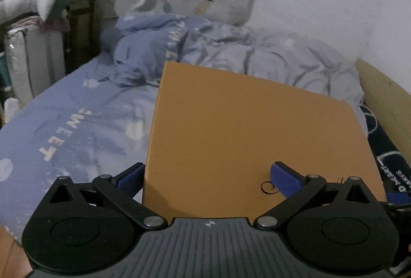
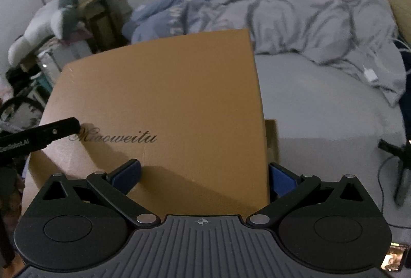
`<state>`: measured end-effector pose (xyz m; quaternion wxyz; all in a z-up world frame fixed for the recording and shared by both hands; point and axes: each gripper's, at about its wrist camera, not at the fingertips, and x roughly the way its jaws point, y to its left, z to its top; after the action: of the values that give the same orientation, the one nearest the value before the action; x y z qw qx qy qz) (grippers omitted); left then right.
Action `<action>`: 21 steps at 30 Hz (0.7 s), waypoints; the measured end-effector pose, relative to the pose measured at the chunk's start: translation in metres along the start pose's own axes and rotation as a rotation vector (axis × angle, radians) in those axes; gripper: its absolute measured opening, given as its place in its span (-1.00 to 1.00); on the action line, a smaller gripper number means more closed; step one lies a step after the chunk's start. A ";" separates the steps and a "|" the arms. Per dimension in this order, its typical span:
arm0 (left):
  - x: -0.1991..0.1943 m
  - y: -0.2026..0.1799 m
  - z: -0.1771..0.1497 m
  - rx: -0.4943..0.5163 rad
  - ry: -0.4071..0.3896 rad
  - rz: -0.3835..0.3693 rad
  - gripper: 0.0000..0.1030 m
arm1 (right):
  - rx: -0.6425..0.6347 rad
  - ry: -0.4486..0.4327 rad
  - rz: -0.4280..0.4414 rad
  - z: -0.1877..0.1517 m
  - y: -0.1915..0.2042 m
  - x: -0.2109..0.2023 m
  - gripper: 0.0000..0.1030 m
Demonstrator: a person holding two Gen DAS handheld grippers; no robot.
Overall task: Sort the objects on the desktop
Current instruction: 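Carry the orange lid over the box with both tools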
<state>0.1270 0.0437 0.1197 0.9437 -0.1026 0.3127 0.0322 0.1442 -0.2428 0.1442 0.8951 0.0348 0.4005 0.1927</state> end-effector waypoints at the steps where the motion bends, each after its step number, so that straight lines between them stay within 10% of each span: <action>1: 0.003 -0.003 -0.002 0.005 0.009 -0.003 1.00 | 0.007 0.005 -0.004 -0.002 -0.005 0.002 1.00; 21: 0.082 -0.005 -0.032 0.004 0.171 0.016 1.00 | 0.060 0.146 -0.014 -0.017 -0.047 0.097 1.00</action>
<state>0.1742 0.0314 0.0465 0.9135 -0.1005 0.3929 0.0304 0.2052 -0.2518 0.0542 0.8635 0.0448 0.4704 0.1762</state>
